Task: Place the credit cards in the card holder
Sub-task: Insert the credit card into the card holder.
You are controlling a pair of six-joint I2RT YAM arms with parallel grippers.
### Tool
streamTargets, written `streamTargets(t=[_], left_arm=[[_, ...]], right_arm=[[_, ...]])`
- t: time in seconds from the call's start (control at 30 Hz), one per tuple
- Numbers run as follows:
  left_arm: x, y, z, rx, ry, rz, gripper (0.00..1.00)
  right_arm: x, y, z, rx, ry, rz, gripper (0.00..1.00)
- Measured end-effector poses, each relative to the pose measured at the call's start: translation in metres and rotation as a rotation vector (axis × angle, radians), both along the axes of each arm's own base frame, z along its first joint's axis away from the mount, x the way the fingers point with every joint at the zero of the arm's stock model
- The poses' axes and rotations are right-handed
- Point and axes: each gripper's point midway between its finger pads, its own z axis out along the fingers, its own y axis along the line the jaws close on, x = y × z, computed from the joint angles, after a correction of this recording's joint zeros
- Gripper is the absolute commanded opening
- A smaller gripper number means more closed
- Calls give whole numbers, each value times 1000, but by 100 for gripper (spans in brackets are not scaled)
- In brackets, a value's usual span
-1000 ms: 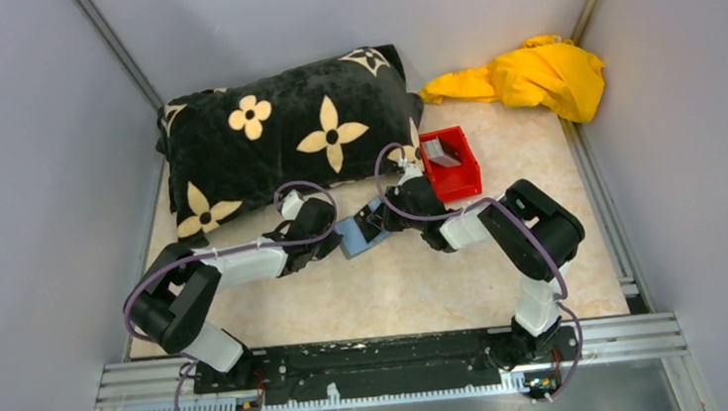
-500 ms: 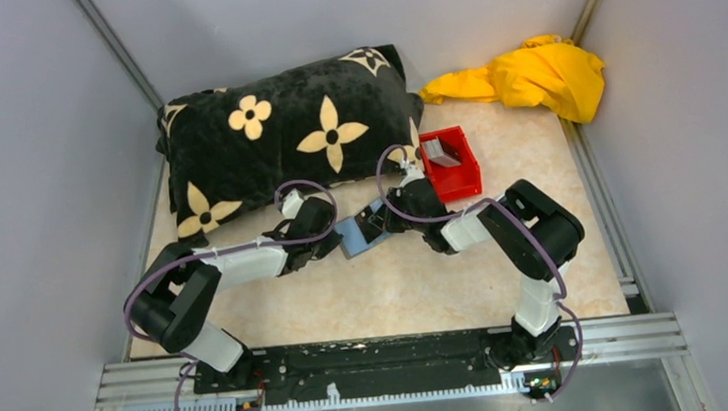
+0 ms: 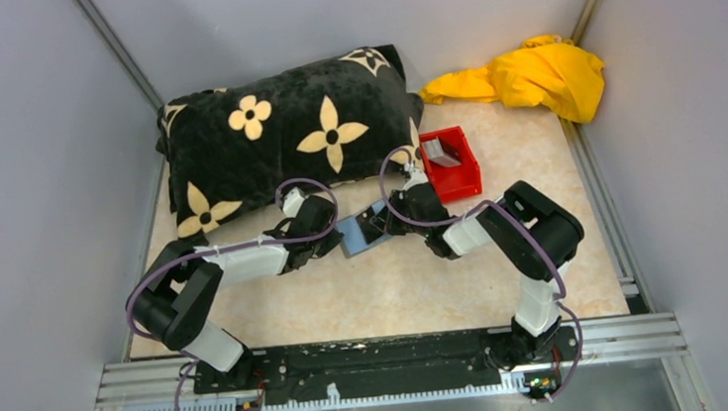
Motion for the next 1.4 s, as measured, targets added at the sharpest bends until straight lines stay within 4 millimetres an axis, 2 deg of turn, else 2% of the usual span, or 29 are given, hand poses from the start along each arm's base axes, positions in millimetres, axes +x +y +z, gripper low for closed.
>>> streamTargets(t=[0.57,0.8,1.17,1.3,1.4], left_arm=[[0,0,0,2,-1,-3,2],[5,-4,-1,-11,-16,-3,3],[4,-5,-1,-17,-13,-7,1],[4,-6,-2,-26,-12,-11,0],[3,-6,-2,-33,-15,-13,0]], right_arm=[[-6,9,-2,23,-2,-6,0],[-14,9,-7,18,7,8,0],[-14,12,-9,16,8,13,0],[-14,14,-9,8,8,9,12],[-15,14,-8,1,2,4,17]])
